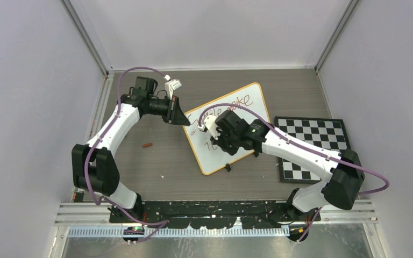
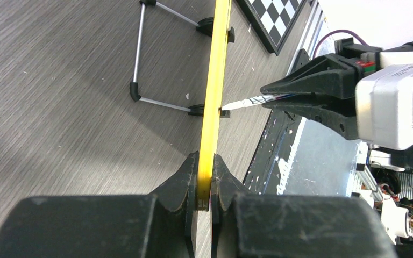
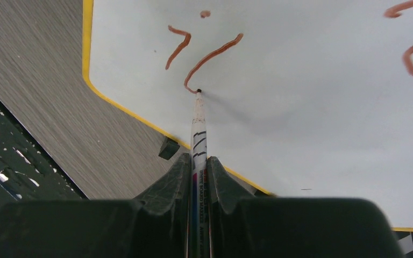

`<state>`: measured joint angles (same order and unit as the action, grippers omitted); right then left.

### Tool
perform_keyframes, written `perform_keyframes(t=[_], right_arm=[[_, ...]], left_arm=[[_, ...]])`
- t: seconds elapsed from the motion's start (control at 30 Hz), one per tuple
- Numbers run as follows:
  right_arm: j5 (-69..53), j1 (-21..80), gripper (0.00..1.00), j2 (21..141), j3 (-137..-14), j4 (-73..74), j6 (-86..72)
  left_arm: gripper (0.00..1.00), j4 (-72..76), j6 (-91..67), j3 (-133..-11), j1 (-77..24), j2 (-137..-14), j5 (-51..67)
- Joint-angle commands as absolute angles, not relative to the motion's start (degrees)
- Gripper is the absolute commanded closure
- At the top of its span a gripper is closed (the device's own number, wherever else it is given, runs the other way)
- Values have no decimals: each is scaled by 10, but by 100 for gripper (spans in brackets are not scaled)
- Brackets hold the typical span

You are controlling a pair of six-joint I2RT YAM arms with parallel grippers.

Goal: Write a sentence on the whiteboard

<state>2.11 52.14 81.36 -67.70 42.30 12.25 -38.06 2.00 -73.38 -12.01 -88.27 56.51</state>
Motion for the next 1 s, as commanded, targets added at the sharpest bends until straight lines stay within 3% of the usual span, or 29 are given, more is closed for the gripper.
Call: perform_keyframes(t=[0.0, 0.4, 0.97], right_arm=[[33, 519, 100, 790, -732, 421, 131], [-14, 521, 100, 823, -752, 413, 118], [24, 501, 100, 837, -727, 391, 112]], left_arm=[[100, -377, 29, -753, -117, -874, 529], [100, -379, 30, -752, -117, -873, 529], [100, -381, 35, -747, -117, -869, 527]])
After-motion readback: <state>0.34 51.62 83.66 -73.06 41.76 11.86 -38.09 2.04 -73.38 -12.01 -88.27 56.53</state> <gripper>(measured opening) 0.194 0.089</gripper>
